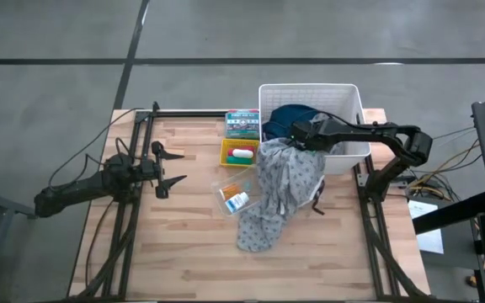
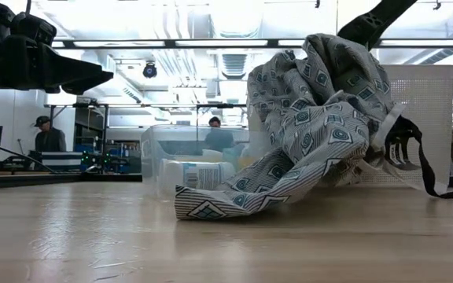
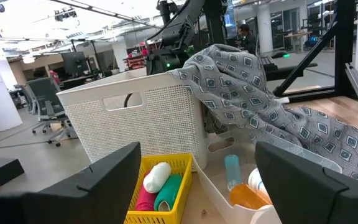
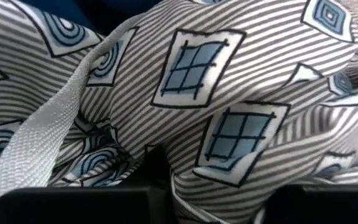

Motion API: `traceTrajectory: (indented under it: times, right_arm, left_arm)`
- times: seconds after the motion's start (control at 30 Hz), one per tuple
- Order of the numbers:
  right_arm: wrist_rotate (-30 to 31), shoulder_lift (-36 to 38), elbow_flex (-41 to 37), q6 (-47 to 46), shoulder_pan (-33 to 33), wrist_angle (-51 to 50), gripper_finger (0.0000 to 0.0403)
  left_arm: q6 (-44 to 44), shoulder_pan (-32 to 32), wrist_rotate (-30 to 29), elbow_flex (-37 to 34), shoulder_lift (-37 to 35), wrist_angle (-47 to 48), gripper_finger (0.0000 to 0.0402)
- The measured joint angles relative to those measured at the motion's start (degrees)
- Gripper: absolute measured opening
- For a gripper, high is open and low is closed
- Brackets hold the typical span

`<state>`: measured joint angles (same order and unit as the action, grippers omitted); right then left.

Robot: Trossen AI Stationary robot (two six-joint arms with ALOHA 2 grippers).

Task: Pick & Place Medicine items
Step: Put the gray patient gown into the white bin

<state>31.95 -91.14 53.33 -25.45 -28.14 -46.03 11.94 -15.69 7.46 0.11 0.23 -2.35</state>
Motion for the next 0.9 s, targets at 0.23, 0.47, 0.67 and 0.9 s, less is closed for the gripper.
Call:
traceTrajectory:
  times: [0.23, 0.47, 0.67, 0.9]
  right_arm:
    - [-0.74, -0.08, -0.51, 0.15, -0.04, 1.82, 0.0070]
    - [-0.71, -0.11, -0.51, 0.15, -0.04, 1.87, 0.0108]
    - [-0.71, -0.13, -0.51, 0.06, -0.02, 1.89, 0.0145]
    - [-0.75, -0.21, -0.07, 0.04, 0.00, 1.89, 0.0182]
  left_arm:
    - [0.00, -0.01, 0.00, 0.01, 0.00, 0.00, 0.0320]
    - [0.00, -0.01, 0.00, -0.01, 0.00, 0.00, 0.0320]
    - [0.00, -0.01, 0.00, 0.00, 0.00, 0.00, 0.0320]
    - [0.00, 0.00, 0.00, -0.01, 0.00, 0.00, 0.0320]
